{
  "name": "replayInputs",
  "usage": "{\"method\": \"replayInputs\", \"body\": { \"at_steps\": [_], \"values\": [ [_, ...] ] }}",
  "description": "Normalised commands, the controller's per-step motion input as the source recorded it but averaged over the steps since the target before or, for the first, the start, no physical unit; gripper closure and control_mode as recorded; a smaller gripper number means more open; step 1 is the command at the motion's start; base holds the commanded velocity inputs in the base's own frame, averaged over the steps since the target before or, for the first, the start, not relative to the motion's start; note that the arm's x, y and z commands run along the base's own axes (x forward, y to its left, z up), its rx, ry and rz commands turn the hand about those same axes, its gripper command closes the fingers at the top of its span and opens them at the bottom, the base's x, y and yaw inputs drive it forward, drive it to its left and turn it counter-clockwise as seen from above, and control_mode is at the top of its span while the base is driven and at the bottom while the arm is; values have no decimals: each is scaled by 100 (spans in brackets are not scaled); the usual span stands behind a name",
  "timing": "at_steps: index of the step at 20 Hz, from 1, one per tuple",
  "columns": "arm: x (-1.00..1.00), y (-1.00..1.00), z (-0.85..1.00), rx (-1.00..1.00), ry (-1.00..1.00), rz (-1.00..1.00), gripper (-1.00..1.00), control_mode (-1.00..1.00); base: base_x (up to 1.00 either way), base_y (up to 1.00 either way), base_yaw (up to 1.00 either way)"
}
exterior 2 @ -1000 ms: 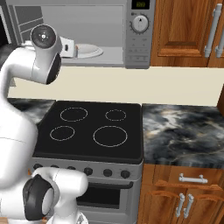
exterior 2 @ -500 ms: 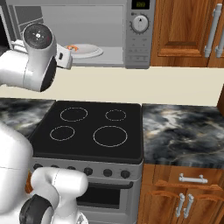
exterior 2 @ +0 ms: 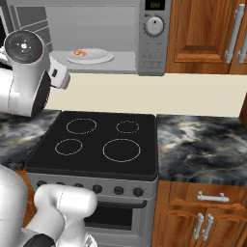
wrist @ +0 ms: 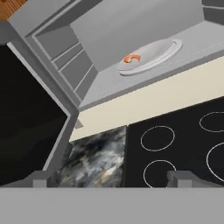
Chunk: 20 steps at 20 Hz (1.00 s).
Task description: Transport the shrimp from the fridge to the microwave and turn on the microwave.
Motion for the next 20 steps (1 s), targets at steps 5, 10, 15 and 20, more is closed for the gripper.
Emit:
{"method": "replayInputs", "body": {
  "at_steps": [5,10,15,20],
  "values": [
    [-59,0,-6,9,0,-1,-100,-100,0,0,0],
    [-57,0,-1,17,0,-2,-100,-100,0,0,0],
    [-50,4,-1,24,4,-5,-100,-100,0,0,0],
    [-37,12,0,26,19,-1,-100,-100,0,0,0]
  ]
}}
